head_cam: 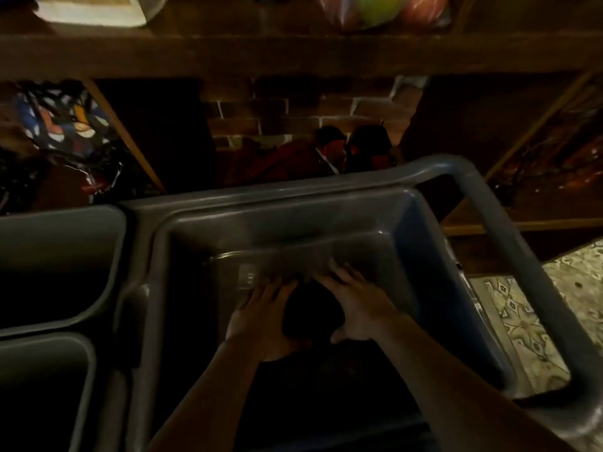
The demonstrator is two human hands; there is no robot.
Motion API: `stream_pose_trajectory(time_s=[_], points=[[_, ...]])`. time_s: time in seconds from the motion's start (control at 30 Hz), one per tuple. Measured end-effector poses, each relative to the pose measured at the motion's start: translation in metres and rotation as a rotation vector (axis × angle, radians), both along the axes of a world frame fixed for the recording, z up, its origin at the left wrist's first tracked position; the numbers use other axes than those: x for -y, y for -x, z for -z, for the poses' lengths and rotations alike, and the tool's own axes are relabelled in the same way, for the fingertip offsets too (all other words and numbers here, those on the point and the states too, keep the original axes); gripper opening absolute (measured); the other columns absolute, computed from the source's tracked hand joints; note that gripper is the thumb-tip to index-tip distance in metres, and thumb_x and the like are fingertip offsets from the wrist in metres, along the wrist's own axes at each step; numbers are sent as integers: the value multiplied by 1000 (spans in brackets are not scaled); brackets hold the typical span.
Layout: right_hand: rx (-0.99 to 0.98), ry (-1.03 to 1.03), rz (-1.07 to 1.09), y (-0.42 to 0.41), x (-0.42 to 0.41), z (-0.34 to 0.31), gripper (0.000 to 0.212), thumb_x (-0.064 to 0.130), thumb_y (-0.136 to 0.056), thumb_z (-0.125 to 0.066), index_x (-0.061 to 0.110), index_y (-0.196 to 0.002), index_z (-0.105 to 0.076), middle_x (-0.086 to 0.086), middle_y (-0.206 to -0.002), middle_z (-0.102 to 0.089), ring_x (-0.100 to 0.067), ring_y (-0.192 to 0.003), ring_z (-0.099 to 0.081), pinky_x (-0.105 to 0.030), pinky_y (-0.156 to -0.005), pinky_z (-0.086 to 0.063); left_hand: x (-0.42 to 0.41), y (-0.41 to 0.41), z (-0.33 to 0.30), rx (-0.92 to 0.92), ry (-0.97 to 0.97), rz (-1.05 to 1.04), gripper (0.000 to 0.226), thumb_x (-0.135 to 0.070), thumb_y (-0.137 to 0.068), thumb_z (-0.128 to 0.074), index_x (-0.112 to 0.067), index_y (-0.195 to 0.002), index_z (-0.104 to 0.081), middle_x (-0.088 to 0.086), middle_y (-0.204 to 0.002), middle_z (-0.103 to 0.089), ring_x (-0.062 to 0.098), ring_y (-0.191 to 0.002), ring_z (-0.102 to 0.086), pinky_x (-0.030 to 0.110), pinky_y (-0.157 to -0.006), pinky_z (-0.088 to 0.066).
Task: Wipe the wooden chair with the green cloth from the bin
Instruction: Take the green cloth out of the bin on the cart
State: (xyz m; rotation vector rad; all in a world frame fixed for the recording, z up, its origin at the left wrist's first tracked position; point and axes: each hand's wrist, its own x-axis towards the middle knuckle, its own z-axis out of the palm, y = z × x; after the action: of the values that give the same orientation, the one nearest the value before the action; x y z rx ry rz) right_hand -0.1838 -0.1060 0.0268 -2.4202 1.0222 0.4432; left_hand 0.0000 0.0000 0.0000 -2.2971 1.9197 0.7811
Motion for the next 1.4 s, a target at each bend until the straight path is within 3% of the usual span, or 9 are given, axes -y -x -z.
stream_pose_trajectory(time_s=[0.1, 0.2, 0.33, 0.43, 0.6, 0.87, 0.97, 1.1, 1.4], points=[[-22, 19, -89, -1, 1, 14, 135, 36, -53, -94, 38, -154, -5, 2, -166, 3, -28, -151, -2, -52, -116, -26, -1, 9, 17, -35, -84, 36, 127, -76, -67, -69, -30, -160, 5, -3, -169, 0, 20, -154, 3, 42, -124, -11], [-54, 20, -111, -1, 0, 29, 129, 33, -54, -93, 33, -155, -11, -2, -164, -16, -30, -149, -13, -50, -115, -28, -4, 18, 31, -4, -58, 63, 119, -57, -77, -73, -24, -160, 5, -1, -168, -7, 21, -154, -5, 38, -123, -17], [33, 36, -51, -2, -7, 34, 80, 16, -70, -79, 22, -140, -42, -8, -140, -48, -36, -127, -46, -42, -101, -43, -2, 26, 29, 25, 19, 21, 82, -25, -85, -66, -27, -154, -22, 2, -153, -37, 25, -139, -38, 36, -102, -42], [77, -5, 29, 1, -11, 26, 62, 13, -77, -74, 18, -134, -50, -12, -141, -51, -36, -127, -49, -40, -104, -39, 3, 28, 18, 36, 9, 24, 65, -24, -91, -58, -30, -150, -30, 4, -144, -49, 31, -124, -56, 40, -92, -48], [113, -11, 157, 10, -14, 0, 32, 10, -81, -67, 25, -109, -62, -8, -121, -61, -31, -115, -56, -36, -94, -47, 4, 22, -11, 1, 37, 17, 54, -19, -91, -59, -34, -140, -42, 1, -138, -56, 33, -117, -61, 41, -90, -50], [225, 139, 236, 20, -8, -95, 29, 10, -81, -71, 29, -103, -65, -6, -121, -62, -28, -111, -58, -30, -86, -48, 14, 14, -110, 22, 244, 48, 39, -22, -86, -63, -38, -119, -52, -1, -124, -66, 28, -110, -64, 38, -91, -48], [281, 193, 234, 24, -8, -147, 31, 5, -82, -70, 27, -103, -64, -5, -119, -62, -26, -108, -59, -37, -87, -52, 17, 15, -159, 27, 335, 65, 36, -18, -84, -64, -37, -111, -50, -4, -121, -66, 26, -106, -64, 38, -90, -49], [348, 308, 205, 31, -9, -216, 31, 2, -81, -67, 27, -100, -64, -2, -113, -62, -25, -107, -58, -37, -83, -50, 20, 19, -226, 41, 472, 95, 35, -14, -84, -65, -35, -108, -51, -6, -119, -62, 22, -107, -62, 38, -88, -49], [454, 579, 182, 44, -24, -355, 33, 5, -77, -71, 29, -99, -64, -3, -118, -61, -29, -109, -58, -42, -90, -50, 14, 26, -363, 103, 726, 158, 37, -14, -81, -69, -34, -106, -51, -6, -115, -62, 24, -105, -60, 40, -86, -47]])
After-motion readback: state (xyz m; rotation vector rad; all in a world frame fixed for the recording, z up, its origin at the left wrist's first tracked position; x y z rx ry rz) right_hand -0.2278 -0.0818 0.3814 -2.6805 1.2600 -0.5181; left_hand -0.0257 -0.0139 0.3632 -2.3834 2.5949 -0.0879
